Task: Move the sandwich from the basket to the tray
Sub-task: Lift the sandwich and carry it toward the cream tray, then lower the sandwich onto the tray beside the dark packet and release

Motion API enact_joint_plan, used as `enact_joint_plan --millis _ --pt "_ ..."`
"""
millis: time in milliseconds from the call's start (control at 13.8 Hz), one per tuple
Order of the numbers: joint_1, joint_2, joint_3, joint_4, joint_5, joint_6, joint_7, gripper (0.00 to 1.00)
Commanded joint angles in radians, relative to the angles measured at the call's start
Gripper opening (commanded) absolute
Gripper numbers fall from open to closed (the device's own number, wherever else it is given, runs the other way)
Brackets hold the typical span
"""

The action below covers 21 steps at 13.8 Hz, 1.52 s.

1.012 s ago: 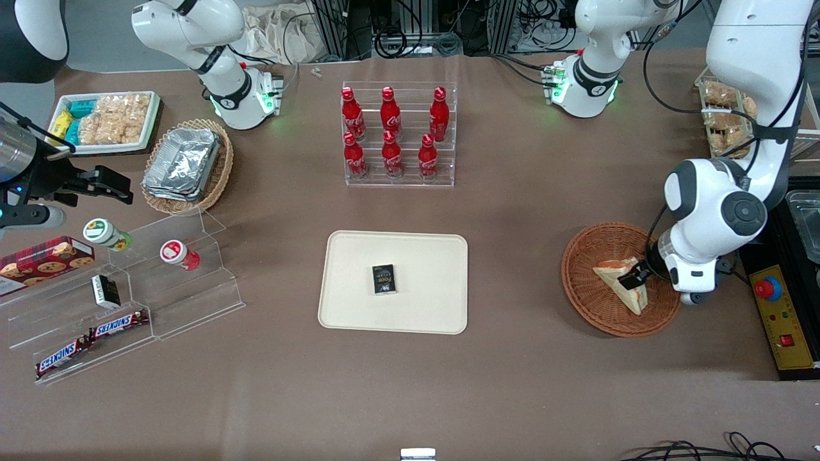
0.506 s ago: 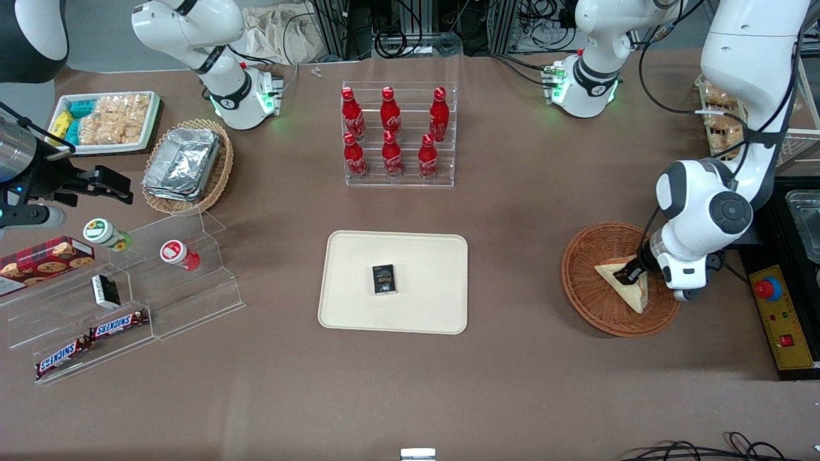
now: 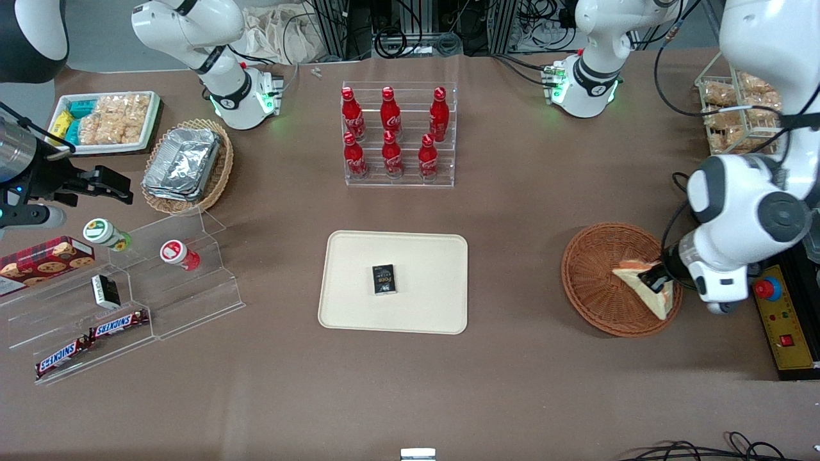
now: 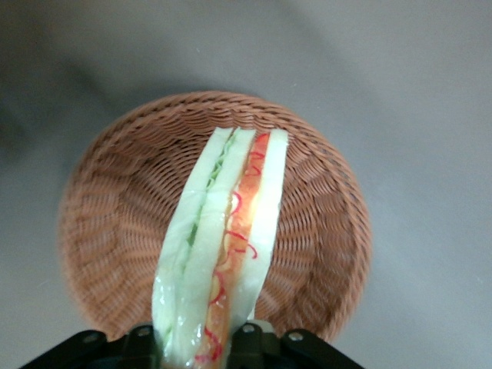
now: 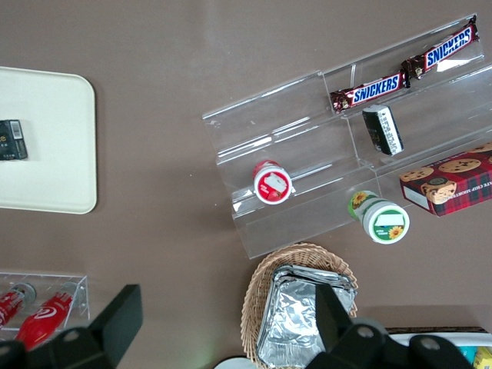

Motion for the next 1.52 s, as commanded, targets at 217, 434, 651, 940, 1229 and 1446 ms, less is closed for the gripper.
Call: enact_joint_plan --millis 217,434,651,940,1229,1446 --pt "-0.008 0.037 -0.221 0.320 0.013 -0.350 0.080 0.00" --pt "-0.070 0.092 -0.384 0.326 0.085 -0.345 0.077 0.00" --pt "-0.266 0.250 -0.386 0.398 0.175 -0.338 0.061 0.00" --pt "-0.406 0.455 -0.383 0.516 0.292 -0.310 -0.017 0.00" --pt "-0.491 0.591 -0.332 0.587 0.386 -0.152 -0.121 0.00" --pt "-0.540 0.615 -0.263 0.589 0.389 -0.080 -0.166 0.01"
